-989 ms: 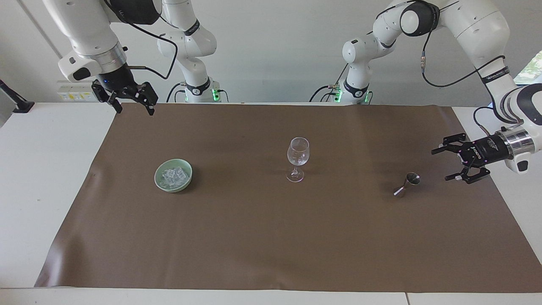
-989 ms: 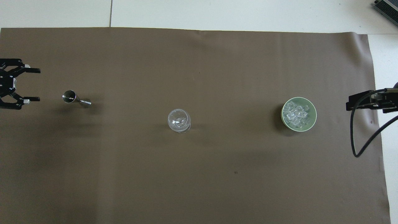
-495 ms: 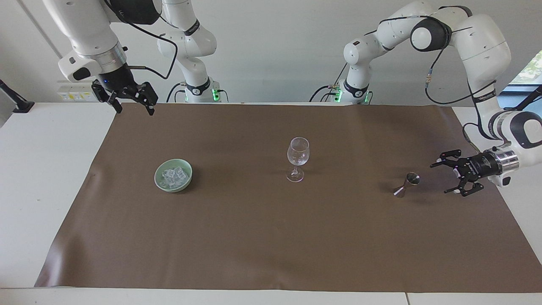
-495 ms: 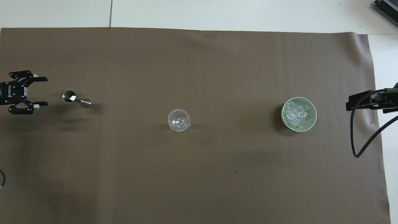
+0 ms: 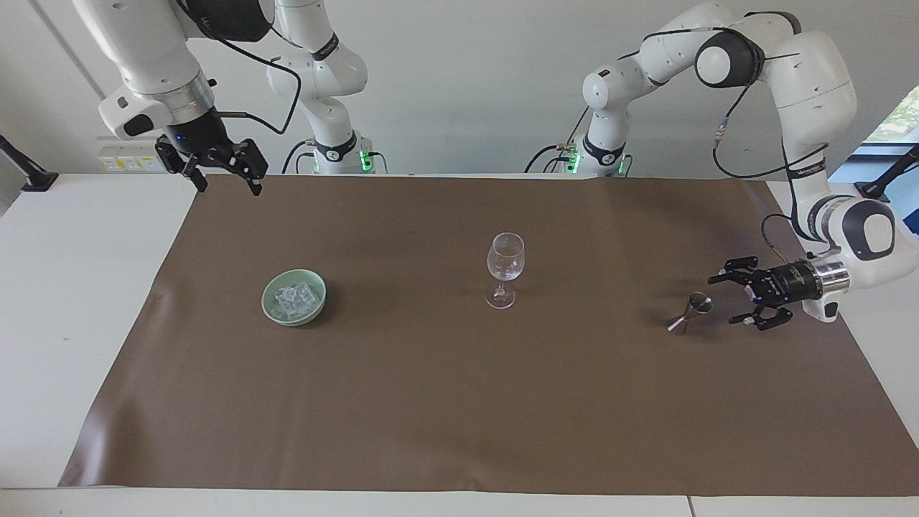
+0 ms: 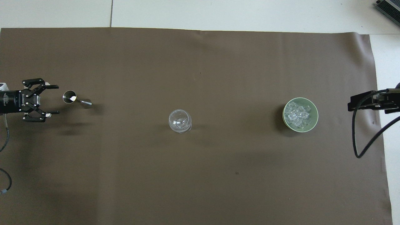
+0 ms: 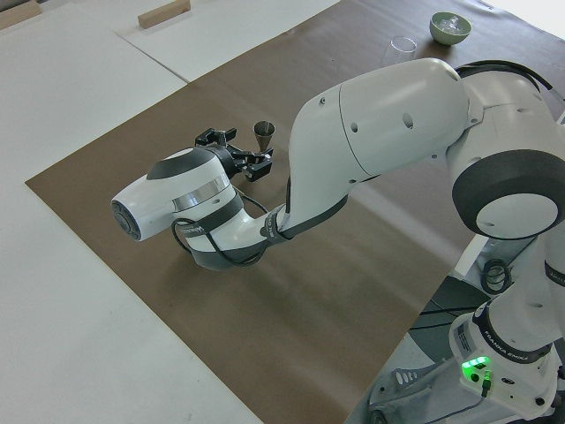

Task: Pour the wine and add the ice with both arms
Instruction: 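Close the left gripper around the silver jigger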

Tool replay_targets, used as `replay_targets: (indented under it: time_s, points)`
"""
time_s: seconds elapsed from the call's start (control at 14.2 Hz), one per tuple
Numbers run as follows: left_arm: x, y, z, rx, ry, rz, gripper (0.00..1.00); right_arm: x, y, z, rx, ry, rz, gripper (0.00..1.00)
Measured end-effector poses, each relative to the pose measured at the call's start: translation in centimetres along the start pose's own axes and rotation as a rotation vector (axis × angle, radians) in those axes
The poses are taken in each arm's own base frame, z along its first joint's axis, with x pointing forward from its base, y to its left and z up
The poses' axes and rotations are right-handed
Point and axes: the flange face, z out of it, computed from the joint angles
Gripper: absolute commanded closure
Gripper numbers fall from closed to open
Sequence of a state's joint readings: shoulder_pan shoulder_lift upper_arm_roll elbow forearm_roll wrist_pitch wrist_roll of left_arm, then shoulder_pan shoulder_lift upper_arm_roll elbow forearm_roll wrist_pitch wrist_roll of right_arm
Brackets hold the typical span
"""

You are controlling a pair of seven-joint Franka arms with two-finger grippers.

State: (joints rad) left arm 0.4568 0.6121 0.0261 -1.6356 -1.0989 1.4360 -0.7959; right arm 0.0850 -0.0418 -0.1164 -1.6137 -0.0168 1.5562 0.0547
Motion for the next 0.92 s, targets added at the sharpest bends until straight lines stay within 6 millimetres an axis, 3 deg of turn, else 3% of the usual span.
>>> replay_targets:
  time_s: [0.21,0.35,0.49,0.92]
  points:
    - [1.1,-0.4,0.6,-0.002,-0.021,0.018,0.0,0.0,0.0,0.0,0.0,0.0,0.0,0.0]
    - [4.9,-1.5,0.6,-0.026,-0.064,0.023,0.0,0.0,0.0,0.0,0.0,0.0,0.0,0.0]
    - [7.4,-2.1,0.8,-0.046,-0.115,0.024,0.01,0.0,0.0,0.0,0.0,0.0,0.0,0.0]
    - [6.7,-1.4,2.1,-0.053,-0.165,0.072,0.01,0.0,0.0,0.0,0.0,0.0,0.0,0.0]
